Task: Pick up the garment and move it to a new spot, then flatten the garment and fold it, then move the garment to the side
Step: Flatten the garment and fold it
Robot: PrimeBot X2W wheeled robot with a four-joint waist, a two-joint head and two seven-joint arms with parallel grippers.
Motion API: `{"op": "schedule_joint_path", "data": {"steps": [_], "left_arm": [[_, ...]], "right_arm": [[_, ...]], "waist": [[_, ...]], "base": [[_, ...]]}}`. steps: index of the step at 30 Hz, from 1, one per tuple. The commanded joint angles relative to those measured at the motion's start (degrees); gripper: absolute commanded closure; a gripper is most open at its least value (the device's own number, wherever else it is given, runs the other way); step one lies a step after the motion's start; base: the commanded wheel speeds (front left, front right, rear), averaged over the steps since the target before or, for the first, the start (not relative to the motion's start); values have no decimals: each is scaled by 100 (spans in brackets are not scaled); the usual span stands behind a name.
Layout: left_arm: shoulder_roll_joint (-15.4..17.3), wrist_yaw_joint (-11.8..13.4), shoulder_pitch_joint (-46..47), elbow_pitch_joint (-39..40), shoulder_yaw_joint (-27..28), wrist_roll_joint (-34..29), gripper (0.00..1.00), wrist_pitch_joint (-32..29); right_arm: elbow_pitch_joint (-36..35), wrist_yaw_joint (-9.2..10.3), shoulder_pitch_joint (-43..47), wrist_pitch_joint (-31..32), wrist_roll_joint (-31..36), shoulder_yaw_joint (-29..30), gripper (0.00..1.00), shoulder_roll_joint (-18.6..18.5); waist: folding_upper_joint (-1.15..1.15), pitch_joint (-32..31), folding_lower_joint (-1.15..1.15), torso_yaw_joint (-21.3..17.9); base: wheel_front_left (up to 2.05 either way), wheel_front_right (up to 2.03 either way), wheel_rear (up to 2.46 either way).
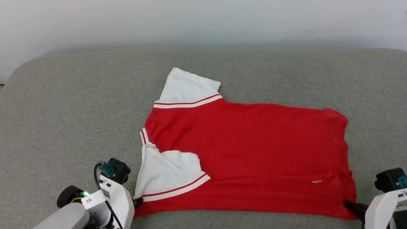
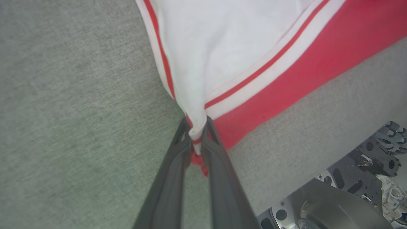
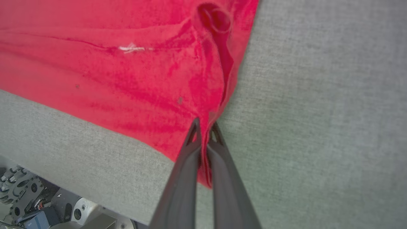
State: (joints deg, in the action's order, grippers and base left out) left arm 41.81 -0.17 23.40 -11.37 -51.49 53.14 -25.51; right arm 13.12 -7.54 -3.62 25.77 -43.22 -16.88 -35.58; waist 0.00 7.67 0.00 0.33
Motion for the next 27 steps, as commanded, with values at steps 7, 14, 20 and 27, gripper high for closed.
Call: {"op": "schedule_joint_path", "data": {"steps": [7,14,20,27], "left_arm": [[-103,-29,6,-270,17,-86,0,251],[-26,66,275,-142,245,-334,0,806],[-33,241,687,-65,526,-642,0,1366],[-189,199,1465,-267,770,-860,0,1676]], "right_arm": [[376,11,-18,-374,38,41,0,186],[177,8,28,-1097,271,383,0,246],[-209,8,65,-1816,789,878,0,580],[-822,8,94,-2553,1654,1568,0,1299]], "waist": [[0,-79,0,26],[0,-368,0,17],[0,-423,0,-46],[0,-213,0,-202]], "base": [[0,0,0],[0,0,0],[0,0,0],[0,0,0]]}}
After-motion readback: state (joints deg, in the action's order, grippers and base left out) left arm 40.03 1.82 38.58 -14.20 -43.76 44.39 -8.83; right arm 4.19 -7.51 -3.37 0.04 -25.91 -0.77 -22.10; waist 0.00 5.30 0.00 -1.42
